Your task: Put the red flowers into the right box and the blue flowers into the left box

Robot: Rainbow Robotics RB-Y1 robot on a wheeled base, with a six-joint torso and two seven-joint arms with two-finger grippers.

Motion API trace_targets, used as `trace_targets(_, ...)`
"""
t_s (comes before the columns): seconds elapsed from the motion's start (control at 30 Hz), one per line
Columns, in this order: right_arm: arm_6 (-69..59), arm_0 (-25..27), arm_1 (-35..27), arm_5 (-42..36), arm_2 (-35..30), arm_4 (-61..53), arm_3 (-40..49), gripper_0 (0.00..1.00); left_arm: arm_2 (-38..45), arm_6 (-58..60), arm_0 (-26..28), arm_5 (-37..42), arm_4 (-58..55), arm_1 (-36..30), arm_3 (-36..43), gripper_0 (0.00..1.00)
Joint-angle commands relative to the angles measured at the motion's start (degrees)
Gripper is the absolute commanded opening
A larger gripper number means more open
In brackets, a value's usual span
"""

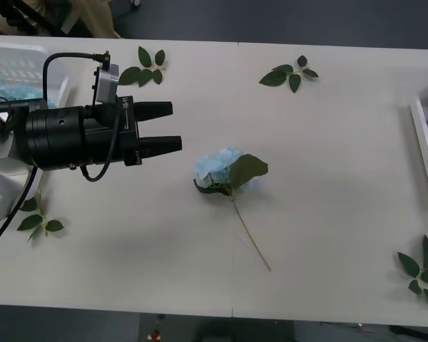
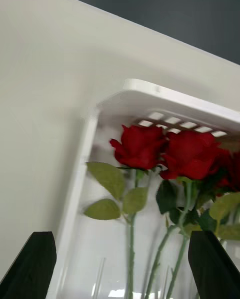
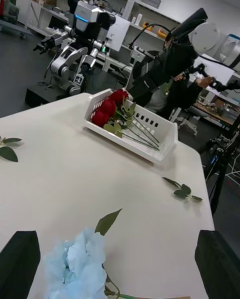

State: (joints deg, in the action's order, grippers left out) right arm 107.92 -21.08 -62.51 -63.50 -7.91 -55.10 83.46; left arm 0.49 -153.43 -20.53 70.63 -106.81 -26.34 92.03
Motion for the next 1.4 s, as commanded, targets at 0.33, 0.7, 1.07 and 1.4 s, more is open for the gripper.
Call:
trace_targets(0.33, -18.53, 15.19, 0.28, -1.37, -0.18, 1.57, 30.35, 0.78, -0.4, -1.57, 0.32, 0.3, -0.24, -0.82, 1.75, 0.91)
trace_targets(0.7, -20.12, 20.2, -1.12, -0.31, 2.37, -1.06, 43.8, 0.78, -0.4, -1.57, 0.32, 0.3, -0.24, -0.82, 1.75, 0.91)
trace_targets(1.07, -26.09, 18.27, -6.83, 8.65, 16.43, 2.72, 51.71, 0.78, -0.4, -1.57, 0.32, 0.3, -0.24, -0.82, 1.75, 0.91)
trace_targets(1.4, -31.28, 8.78, -7.98, 10.94, 29.79, 1.57, 53.21, 0.78, -0.4, -1.57, 0.32, 0.3, -0.24, -0.82, 1.75, 0.91)
